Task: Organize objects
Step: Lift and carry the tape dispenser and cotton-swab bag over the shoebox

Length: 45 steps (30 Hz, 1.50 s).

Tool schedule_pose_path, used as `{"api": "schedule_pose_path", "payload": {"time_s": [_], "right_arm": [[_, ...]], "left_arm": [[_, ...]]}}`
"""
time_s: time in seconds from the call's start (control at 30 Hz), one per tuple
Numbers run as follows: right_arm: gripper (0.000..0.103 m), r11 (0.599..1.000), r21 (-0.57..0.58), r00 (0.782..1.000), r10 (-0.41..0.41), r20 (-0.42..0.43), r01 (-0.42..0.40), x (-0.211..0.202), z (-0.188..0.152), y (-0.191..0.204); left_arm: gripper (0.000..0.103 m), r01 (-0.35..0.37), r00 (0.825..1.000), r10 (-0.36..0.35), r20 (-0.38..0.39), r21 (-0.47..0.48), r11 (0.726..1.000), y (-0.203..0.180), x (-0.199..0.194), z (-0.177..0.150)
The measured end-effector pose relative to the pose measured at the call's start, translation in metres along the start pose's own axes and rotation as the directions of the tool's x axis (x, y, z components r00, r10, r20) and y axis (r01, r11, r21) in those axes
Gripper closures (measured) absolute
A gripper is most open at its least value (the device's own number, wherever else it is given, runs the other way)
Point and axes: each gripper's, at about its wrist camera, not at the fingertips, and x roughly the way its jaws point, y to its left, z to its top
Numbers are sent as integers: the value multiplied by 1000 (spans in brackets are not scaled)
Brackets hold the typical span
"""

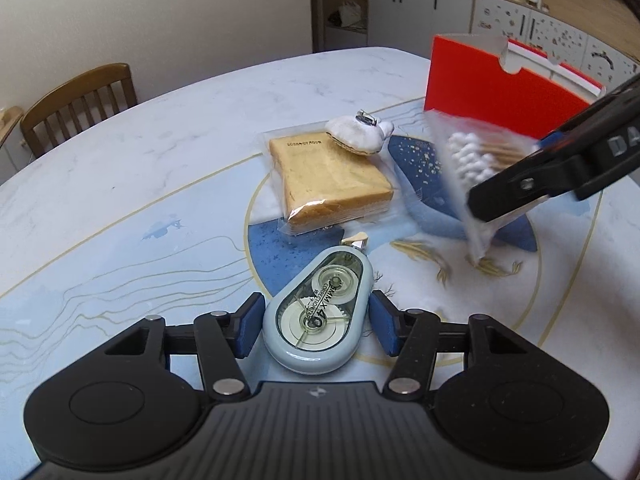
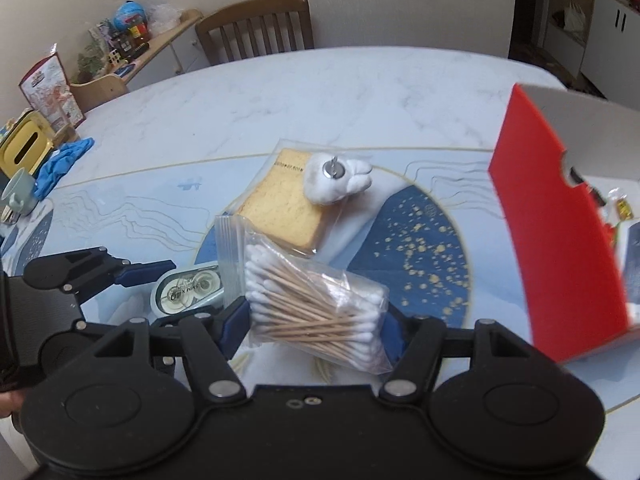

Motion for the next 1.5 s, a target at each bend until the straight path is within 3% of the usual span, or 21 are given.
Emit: {"api": "schedule_pose_path", "payload": {"time_s": [0.27,0.57,1.03,1.5], "right_arm": [[38,1000,8,1000,11,24,-11,-35,-3,-26],[38,1000,27,996,5,84,-7,-72,2,-73],[38,997,82,993,-16,119,7,-104,14,-173],[38,993,109,987,-53,153,37,-114,26,-260]], "left_arm": [[47,-30,999,27,-34,-84,996,-8,-7,-3],[47,-12,1000,14,13,-166,986,-32,-33,20],[47,51,995,-44,86,-86,995,-120,-39,90],[47,112,984,-111,137,6,994,-206,-10,172]]}}
